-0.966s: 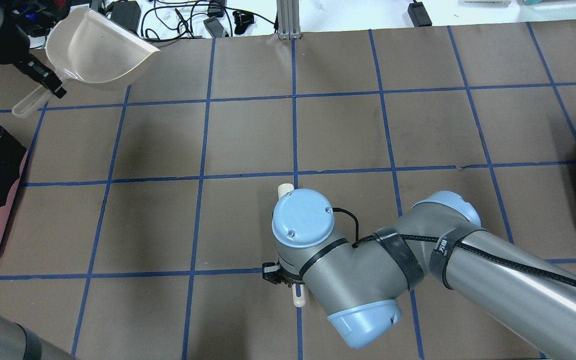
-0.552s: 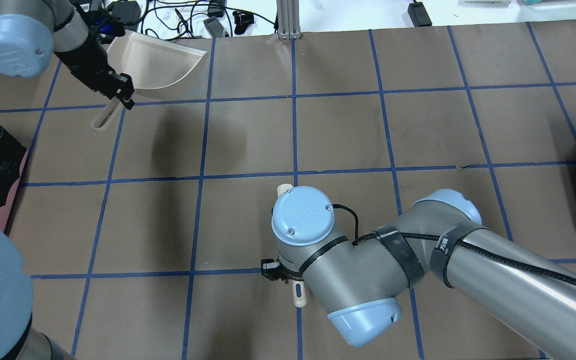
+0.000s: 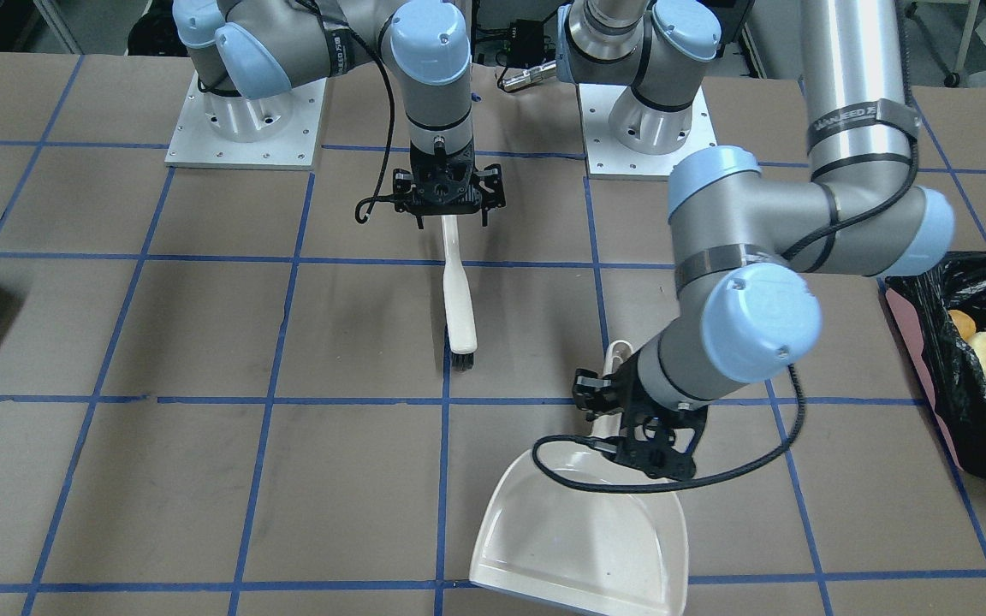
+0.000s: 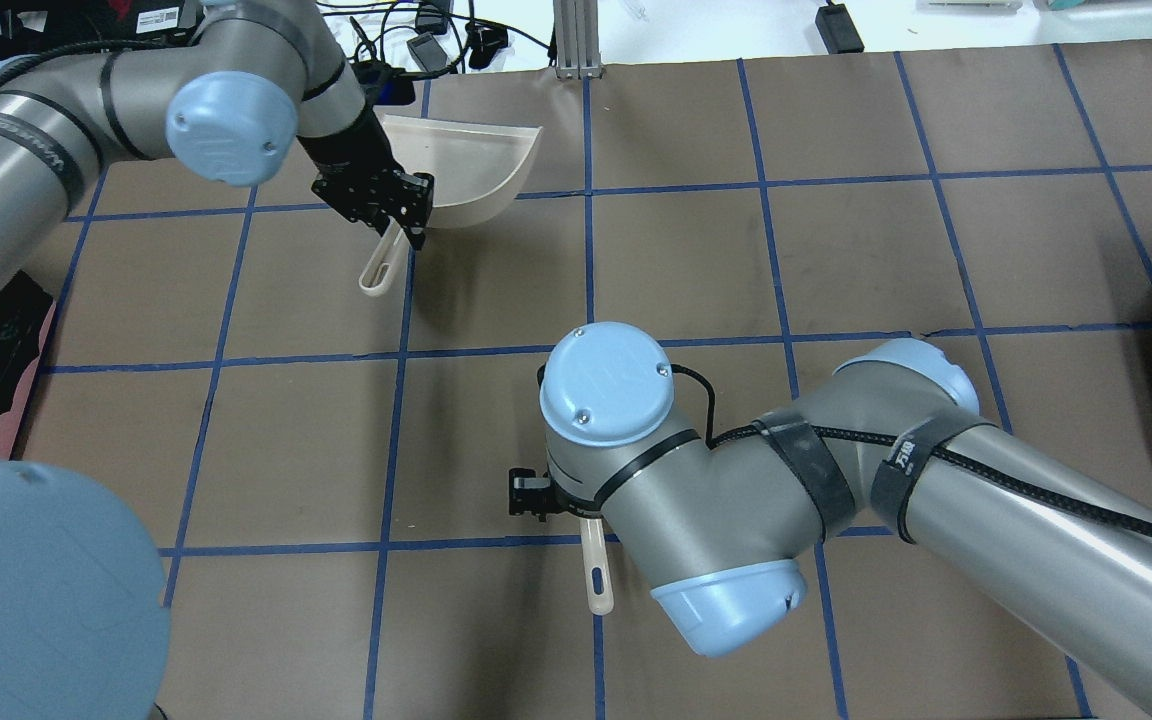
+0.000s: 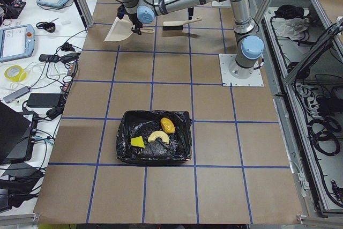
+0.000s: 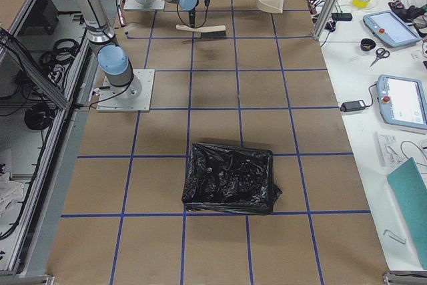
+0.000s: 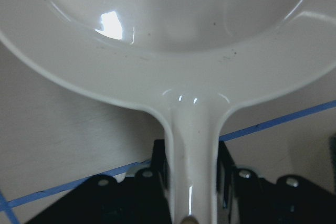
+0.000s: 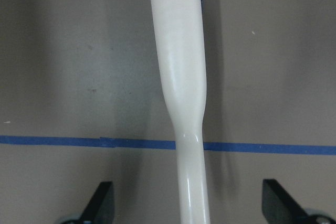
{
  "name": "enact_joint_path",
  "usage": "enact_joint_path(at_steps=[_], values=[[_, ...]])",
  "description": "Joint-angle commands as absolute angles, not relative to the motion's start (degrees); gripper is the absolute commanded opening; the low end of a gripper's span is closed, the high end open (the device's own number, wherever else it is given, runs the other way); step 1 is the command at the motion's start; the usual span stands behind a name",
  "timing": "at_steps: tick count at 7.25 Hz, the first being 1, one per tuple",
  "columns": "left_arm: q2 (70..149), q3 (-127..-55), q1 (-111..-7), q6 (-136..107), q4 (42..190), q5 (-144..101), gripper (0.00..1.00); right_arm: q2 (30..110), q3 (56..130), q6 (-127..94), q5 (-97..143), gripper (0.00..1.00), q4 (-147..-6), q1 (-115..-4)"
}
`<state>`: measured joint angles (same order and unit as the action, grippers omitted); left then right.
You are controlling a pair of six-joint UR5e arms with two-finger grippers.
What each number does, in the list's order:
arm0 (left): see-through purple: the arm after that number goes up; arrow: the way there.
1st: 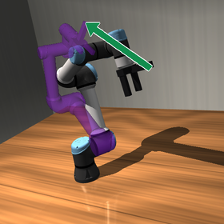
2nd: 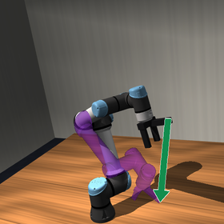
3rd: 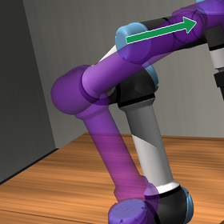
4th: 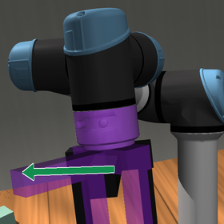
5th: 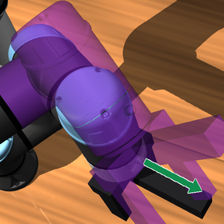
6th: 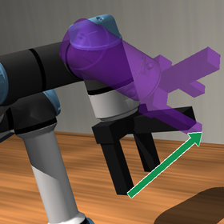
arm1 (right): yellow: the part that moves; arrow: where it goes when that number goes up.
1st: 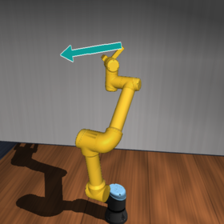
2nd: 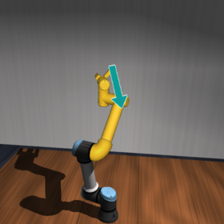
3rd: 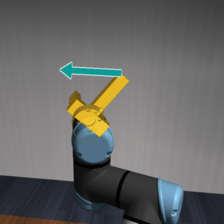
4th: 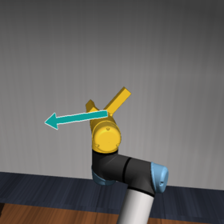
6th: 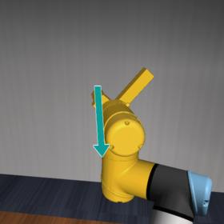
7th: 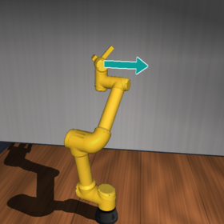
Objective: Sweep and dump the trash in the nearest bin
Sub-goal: 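Carry the empty dustpan back to the table center with the left gripper, then lay the brush along the dustpan handle and release with the right gripper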
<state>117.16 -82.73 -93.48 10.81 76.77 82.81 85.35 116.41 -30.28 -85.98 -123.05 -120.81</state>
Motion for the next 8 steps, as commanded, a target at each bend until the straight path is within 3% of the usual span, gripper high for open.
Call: enact_joint_path(at_steps=[1,4,8], values=[[119.78,-82.79,-100.26,4.33,76.29,82.62,0.0,87.7,109.98,-26.75,-86.05,1.0,-113.08,-116.74],[123.57,-82.53,-105.37,-4.19,71.47,82.18,0.0,94.02,109.69,-12.26,-86.83,1.0,-109.36,-109.36],[124.98,-82.44,-106.78,-10.0,66.98,82.88,0.0,95.27,108.03,-0.3,-86.76,1.0,-104.09,-100.21]])
